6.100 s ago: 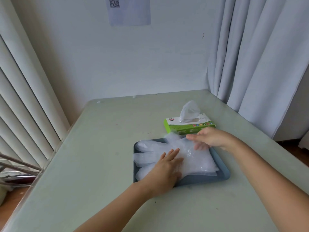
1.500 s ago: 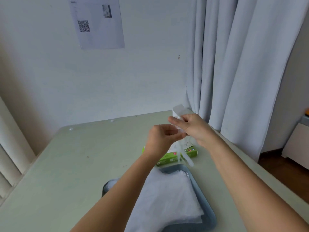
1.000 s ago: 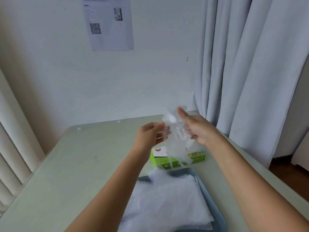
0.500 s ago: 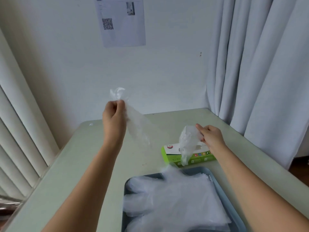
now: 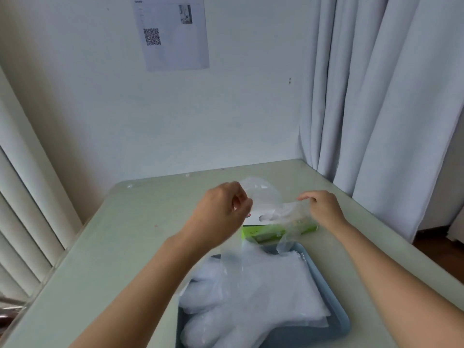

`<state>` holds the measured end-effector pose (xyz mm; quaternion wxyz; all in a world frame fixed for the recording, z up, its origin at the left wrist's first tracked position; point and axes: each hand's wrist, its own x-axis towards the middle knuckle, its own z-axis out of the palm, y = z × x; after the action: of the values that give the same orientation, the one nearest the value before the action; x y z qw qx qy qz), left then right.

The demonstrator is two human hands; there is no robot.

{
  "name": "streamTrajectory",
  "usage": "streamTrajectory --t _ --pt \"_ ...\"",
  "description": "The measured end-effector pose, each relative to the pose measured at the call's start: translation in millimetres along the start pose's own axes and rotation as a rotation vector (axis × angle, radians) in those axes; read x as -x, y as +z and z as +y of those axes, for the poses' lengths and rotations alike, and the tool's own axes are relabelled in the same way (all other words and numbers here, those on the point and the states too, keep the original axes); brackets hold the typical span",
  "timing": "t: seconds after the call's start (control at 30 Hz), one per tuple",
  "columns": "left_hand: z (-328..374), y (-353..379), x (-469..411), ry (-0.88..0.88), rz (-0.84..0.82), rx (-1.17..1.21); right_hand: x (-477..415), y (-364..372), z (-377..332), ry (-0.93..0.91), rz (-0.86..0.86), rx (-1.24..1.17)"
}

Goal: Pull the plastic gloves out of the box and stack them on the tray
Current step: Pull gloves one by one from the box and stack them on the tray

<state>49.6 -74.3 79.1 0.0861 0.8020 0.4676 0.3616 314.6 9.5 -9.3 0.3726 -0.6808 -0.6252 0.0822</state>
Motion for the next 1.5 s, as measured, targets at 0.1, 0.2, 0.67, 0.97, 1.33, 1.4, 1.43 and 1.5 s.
streamTrajectory --t 0.1,0.2,0.67,0.97,1.33,1.4,1.43,1.5 --pt "-6 17 8 -0.056 -0.036 -0.066 -1 -10 2 -0.038 -0.115 0.051" --pt "-12 33 23 -0.022 -0.096 -0.107 0 -18 4 -0.104 -0.066 0.099" --pt "0 67 77 0.142 -0.072 -0.14 98 -18 -59 0.362 -0.769 -0.979" --pt "-32 52 95 -0.254 -0.019 -0.059 115 -18 -51 0.564 -0.577 -1.009" --pt "7 60 120 0.059 -0.074 -0.142 124 -3 -54 0.685 -0.541 -1.391" --pt "20 74 126 0.112 -0.035 -0.159 126 -2 -56 0.705 -0.552 -1.425" --pt "24 80 126 0.108 -0.04 -0.178 127 -3 -58 0.703 -0.563 -1.436" --pt "23 91 123 0.067 -0.052 -0.292 127 -5 -64 0.676 -0.591 -1.459"
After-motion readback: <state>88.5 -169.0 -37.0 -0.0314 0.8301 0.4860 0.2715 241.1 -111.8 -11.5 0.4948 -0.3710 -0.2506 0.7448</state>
